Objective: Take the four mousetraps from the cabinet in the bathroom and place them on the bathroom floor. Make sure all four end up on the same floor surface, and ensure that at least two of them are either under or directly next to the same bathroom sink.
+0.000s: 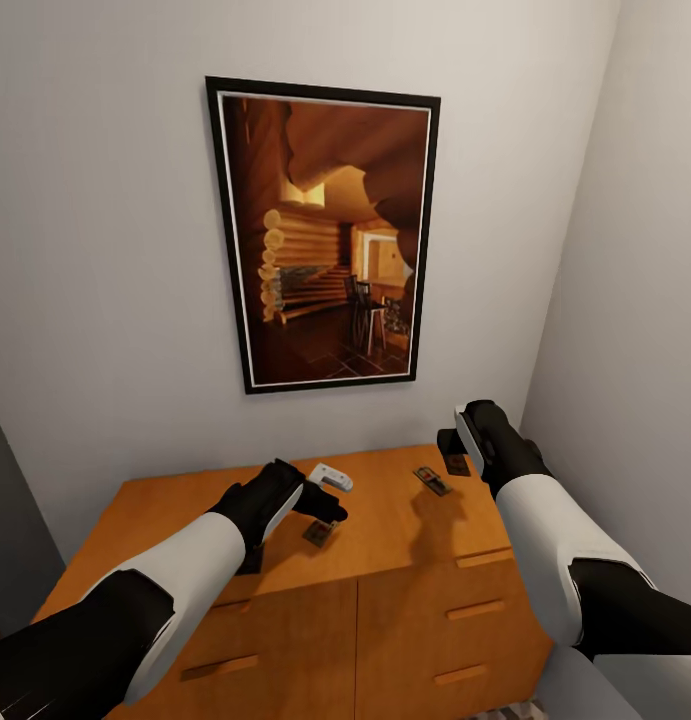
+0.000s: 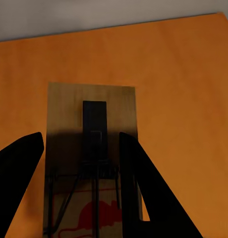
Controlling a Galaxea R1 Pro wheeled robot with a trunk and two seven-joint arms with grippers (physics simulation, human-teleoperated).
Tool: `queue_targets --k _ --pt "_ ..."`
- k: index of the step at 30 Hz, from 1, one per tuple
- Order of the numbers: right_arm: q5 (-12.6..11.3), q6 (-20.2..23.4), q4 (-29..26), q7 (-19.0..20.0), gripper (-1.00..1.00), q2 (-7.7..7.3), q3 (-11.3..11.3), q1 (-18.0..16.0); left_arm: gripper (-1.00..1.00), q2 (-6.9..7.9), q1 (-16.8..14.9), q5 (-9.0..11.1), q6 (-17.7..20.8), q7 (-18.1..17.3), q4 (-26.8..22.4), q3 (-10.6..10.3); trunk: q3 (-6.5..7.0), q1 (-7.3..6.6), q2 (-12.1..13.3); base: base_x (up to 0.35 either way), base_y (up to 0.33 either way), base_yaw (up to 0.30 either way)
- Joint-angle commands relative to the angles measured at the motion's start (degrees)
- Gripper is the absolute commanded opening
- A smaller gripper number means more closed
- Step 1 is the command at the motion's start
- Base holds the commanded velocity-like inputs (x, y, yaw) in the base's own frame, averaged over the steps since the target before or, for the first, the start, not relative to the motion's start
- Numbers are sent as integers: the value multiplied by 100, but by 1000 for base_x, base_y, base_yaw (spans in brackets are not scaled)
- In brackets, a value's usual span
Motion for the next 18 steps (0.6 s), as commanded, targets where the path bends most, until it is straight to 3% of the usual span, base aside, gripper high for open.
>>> queue_targets --k 1,13,18 --pt "45 17 -7 26 -100 8 -35 -5 100 0 -5 24 27 2 2 -12 -27 24 -49 0 0 0" --pt "45 9 -7 26 -100 8 -35 -5 100 0 -2 21 25 9 45 -8 -243 287 -530 0 0 0" --pt "45 9 -7 26 -100 8 -35 -5 100 0 -2 23 25 9 45 -10 -243 287 -530 0 0 0"
